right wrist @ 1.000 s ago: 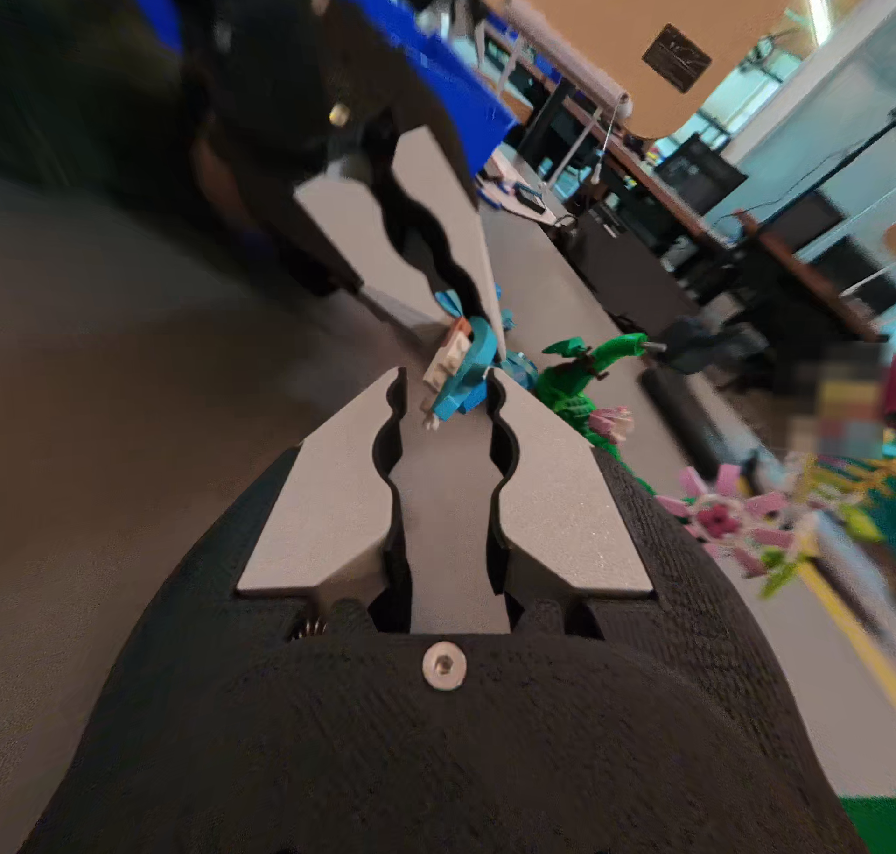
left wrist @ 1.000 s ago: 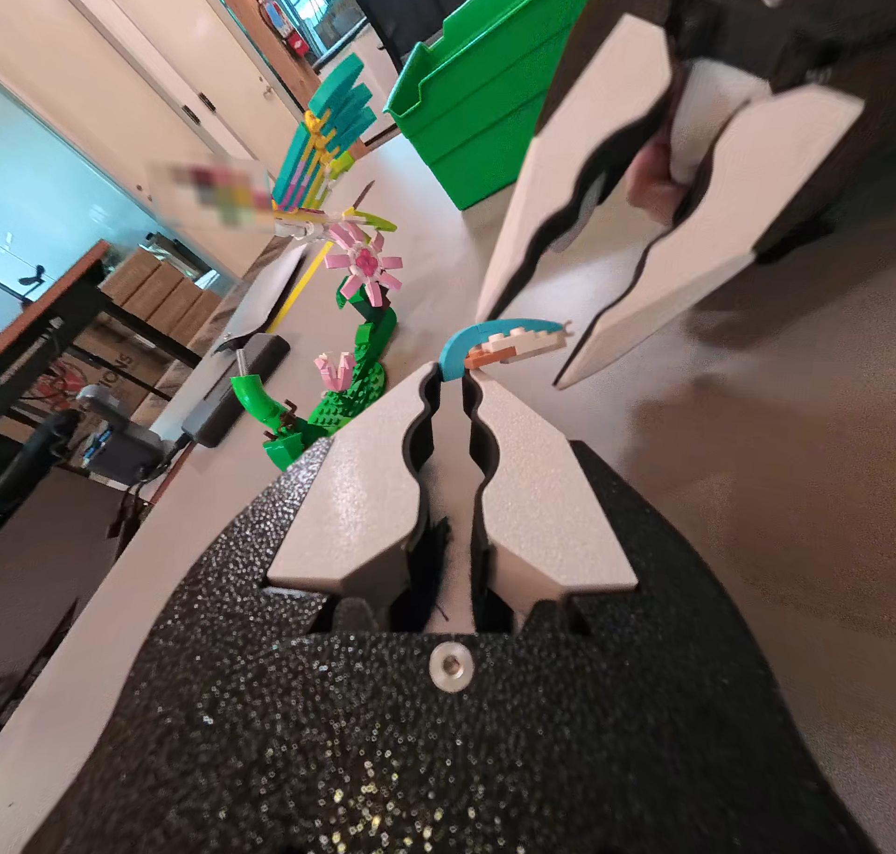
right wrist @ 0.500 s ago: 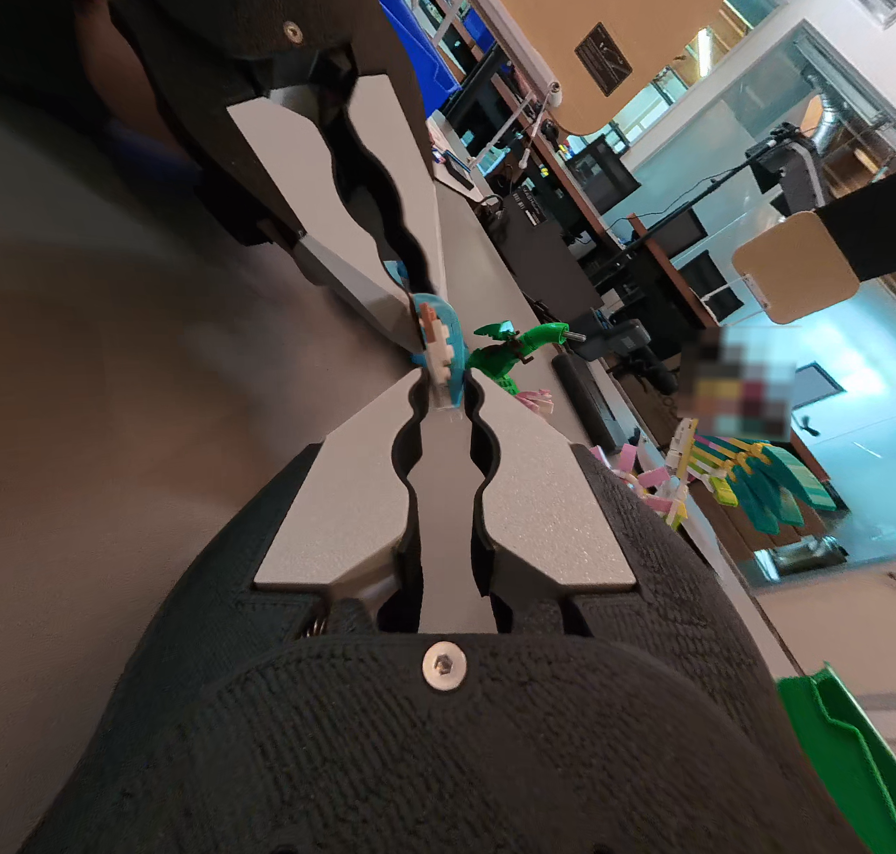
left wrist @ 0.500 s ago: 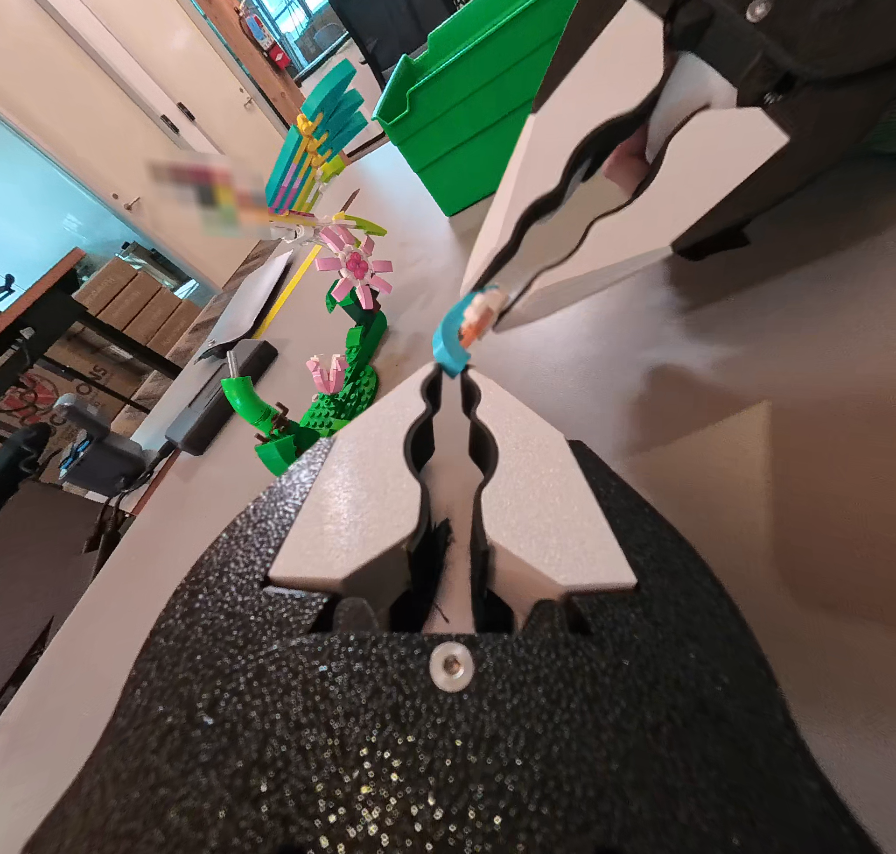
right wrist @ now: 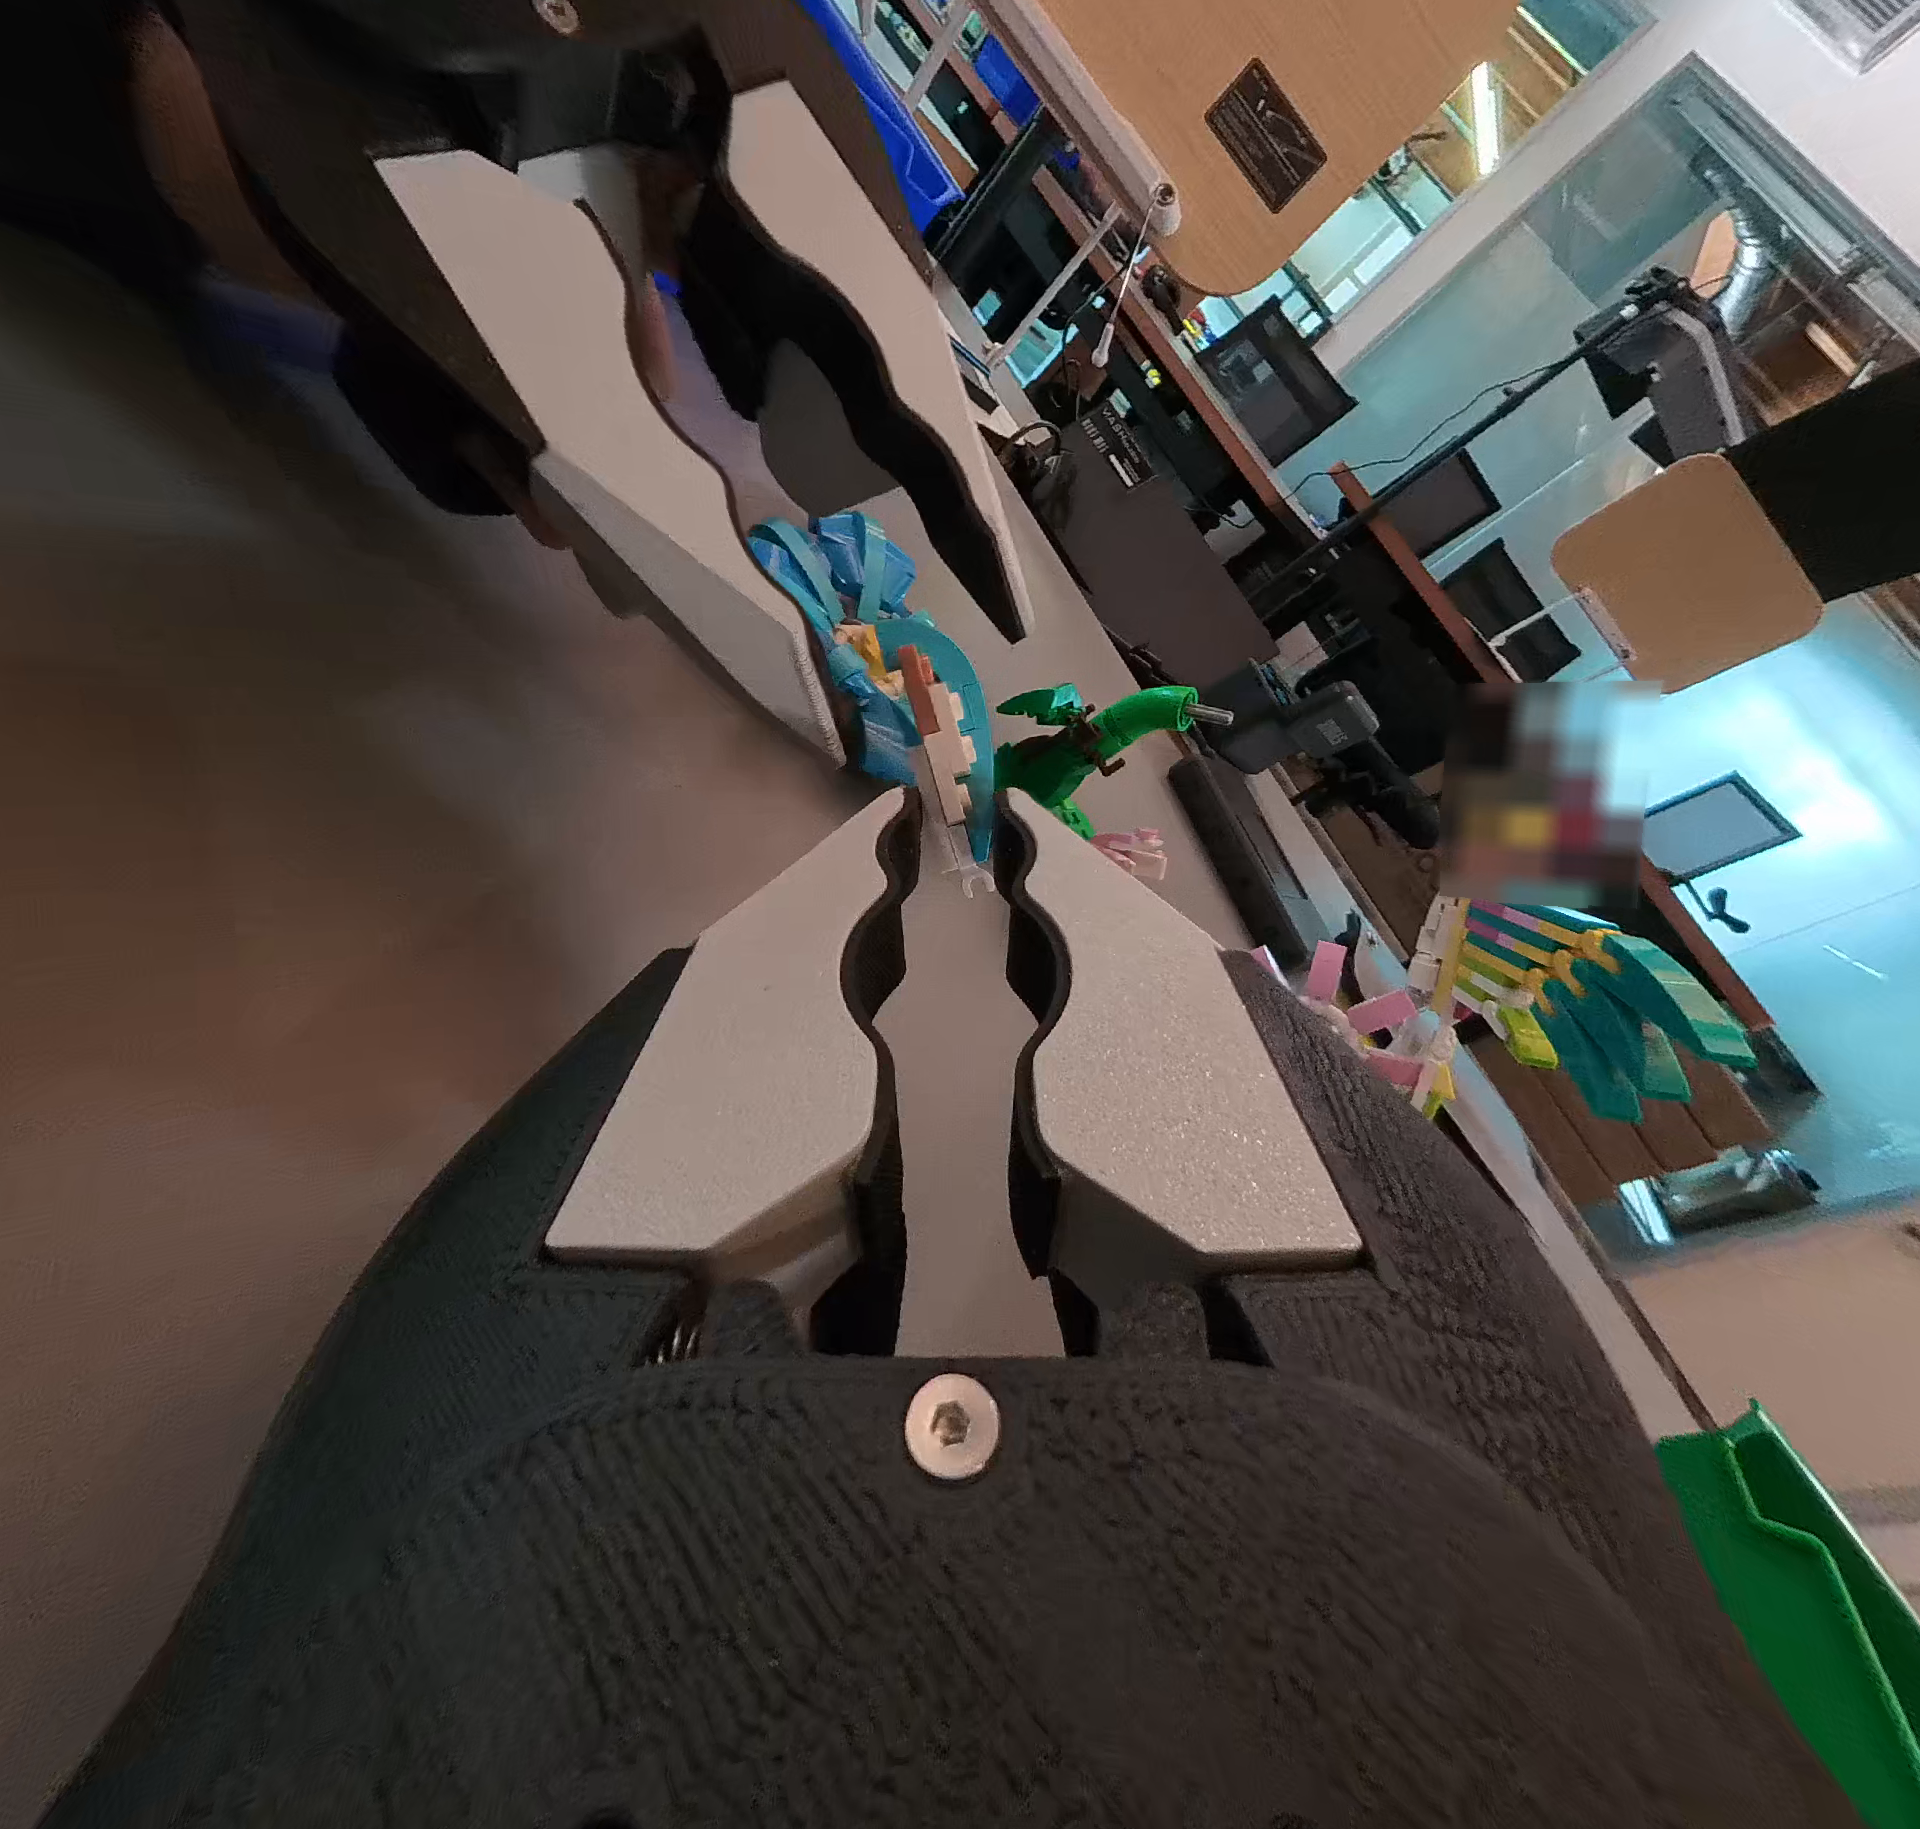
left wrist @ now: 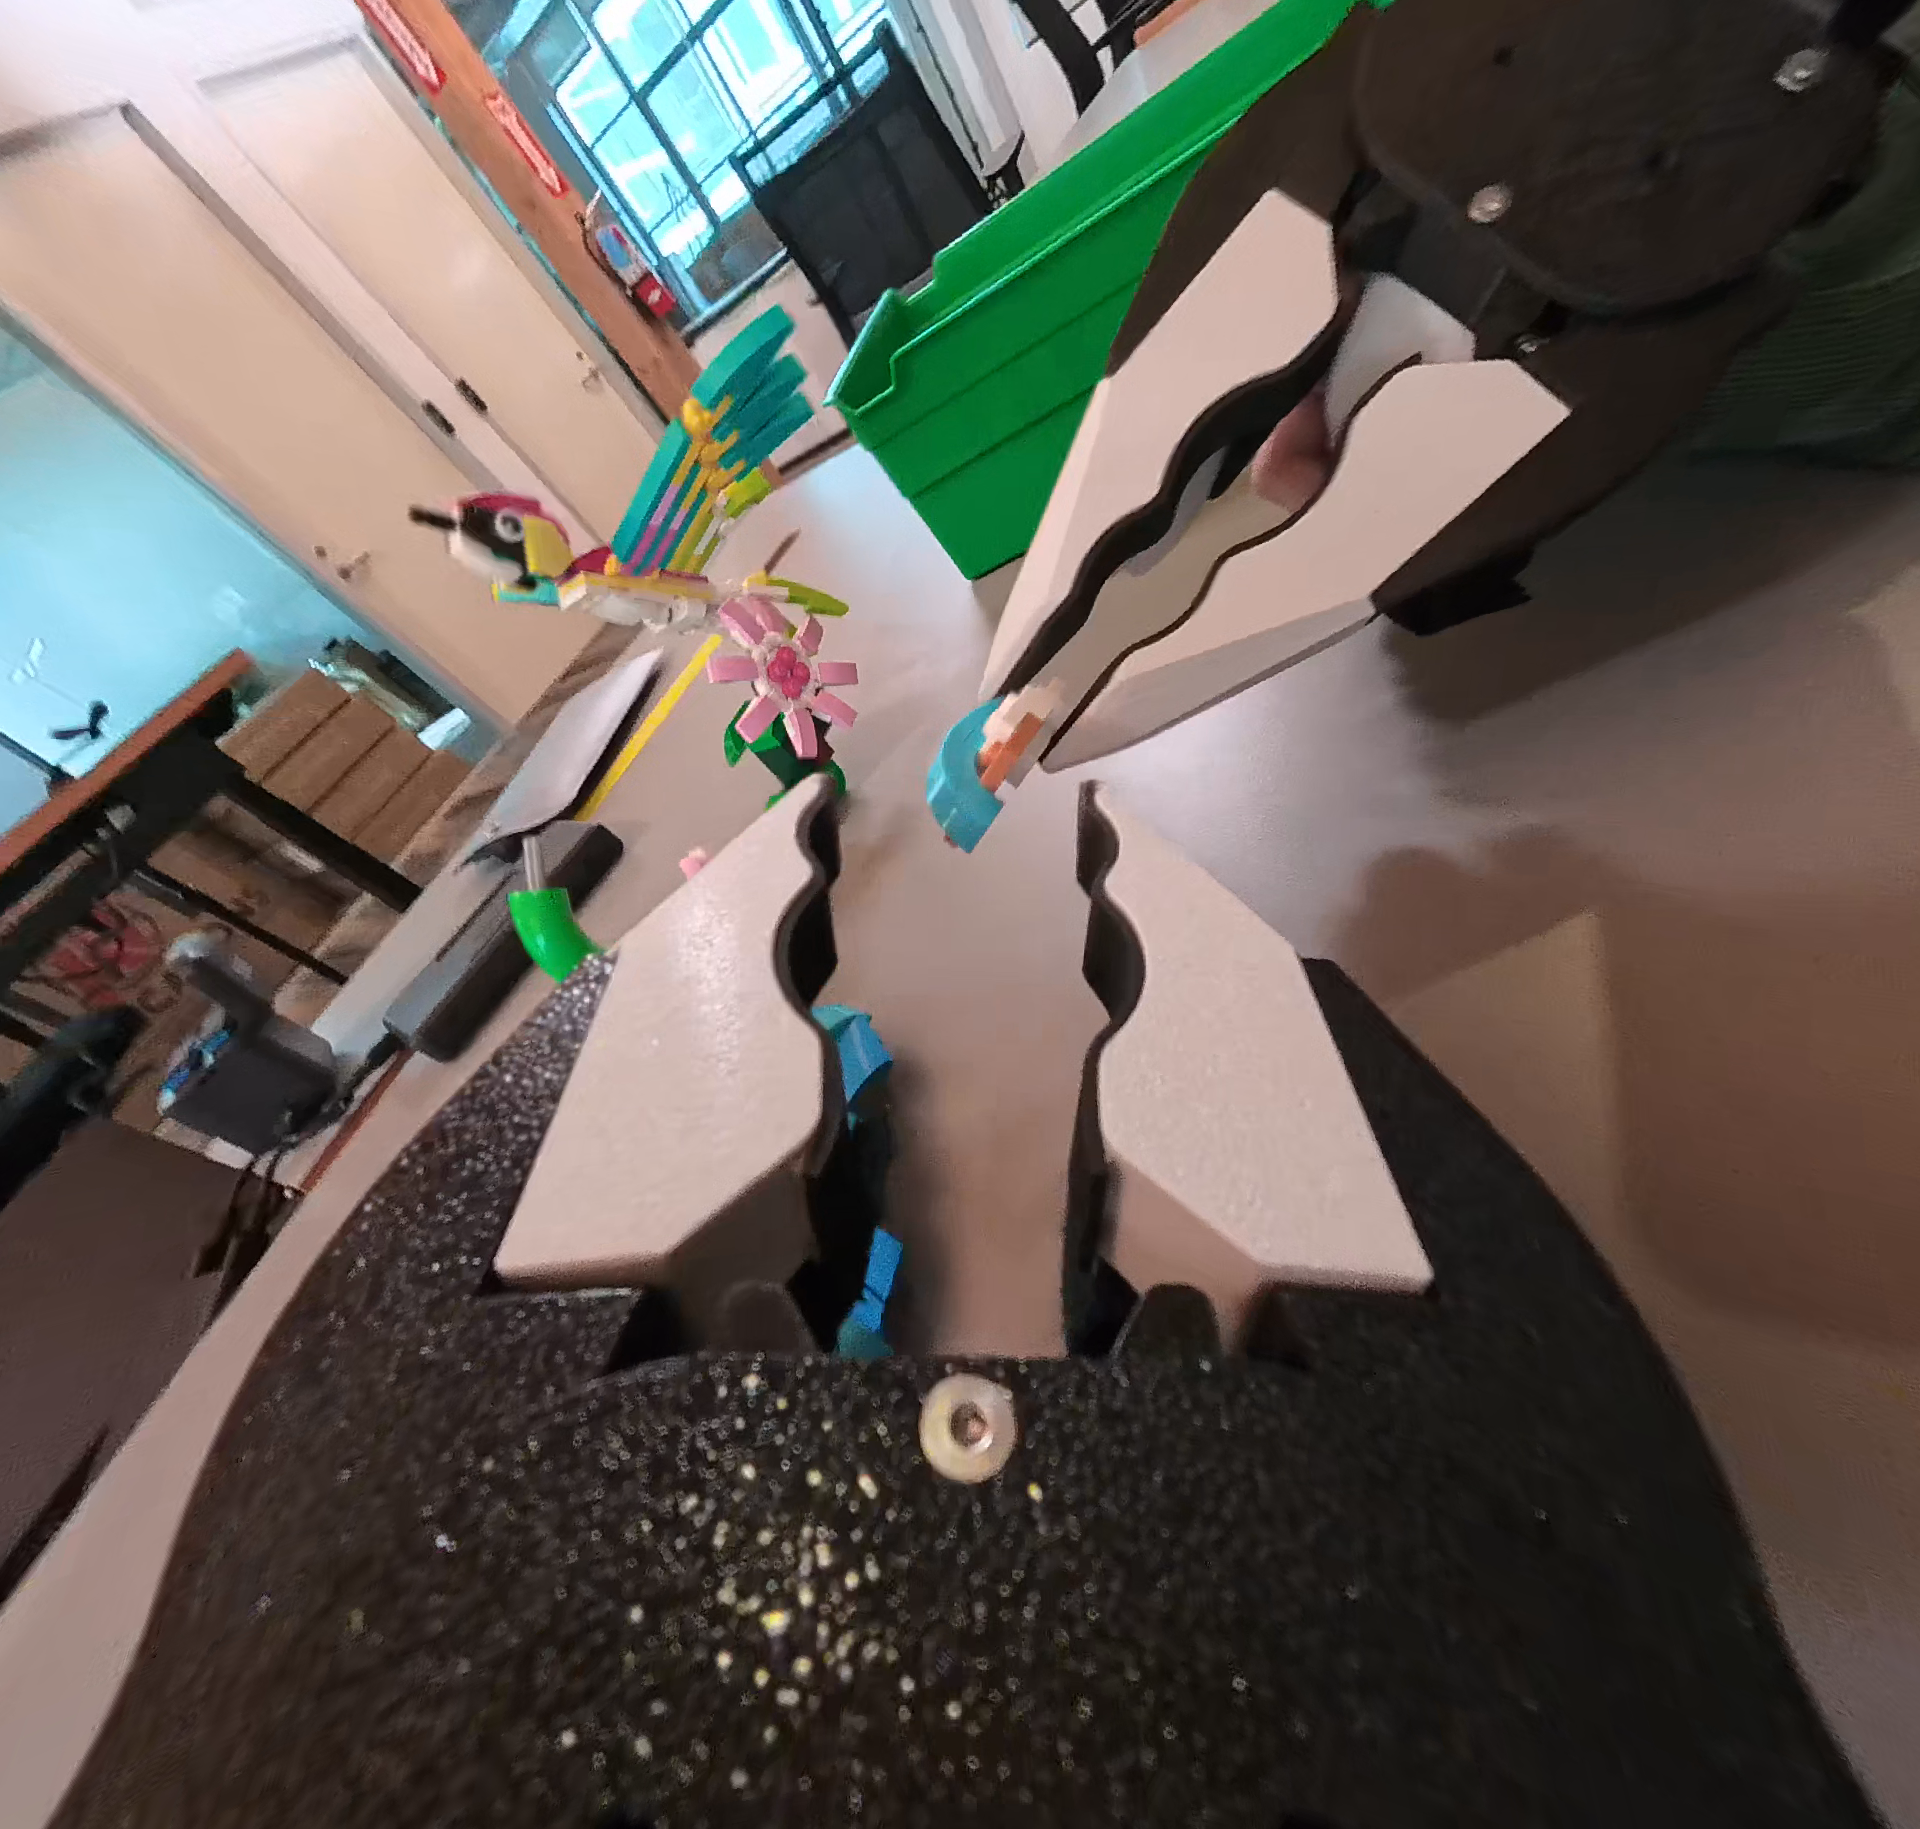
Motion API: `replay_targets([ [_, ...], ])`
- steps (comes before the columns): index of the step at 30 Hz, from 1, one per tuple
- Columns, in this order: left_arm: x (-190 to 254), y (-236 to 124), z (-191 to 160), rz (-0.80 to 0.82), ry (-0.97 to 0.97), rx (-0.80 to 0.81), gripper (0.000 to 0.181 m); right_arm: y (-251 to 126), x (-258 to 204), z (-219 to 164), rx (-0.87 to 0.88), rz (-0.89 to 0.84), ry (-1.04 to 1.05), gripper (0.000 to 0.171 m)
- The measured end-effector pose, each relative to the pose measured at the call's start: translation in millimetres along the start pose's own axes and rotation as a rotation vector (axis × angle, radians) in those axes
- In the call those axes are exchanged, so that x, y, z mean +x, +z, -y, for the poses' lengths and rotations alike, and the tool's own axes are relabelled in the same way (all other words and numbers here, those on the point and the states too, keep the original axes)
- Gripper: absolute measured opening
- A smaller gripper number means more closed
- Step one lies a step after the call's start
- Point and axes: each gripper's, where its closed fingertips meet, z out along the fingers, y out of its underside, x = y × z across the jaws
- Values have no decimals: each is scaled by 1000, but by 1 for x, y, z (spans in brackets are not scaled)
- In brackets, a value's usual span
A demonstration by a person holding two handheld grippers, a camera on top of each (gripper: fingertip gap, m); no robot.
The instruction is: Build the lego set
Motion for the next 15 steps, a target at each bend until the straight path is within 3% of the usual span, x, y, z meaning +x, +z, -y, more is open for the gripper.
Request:
replay_targets([
  [1,2,0,2,-4,32,6,39,0,-1,0,1,10,3,12],
  [9,4,-3,0,-2,135,-7,11,-2,-4,0,19,49,19,11],
  [15,0,-3,-4,-4,88,-33,9,-2,-3,2,34,36,9,12],
])
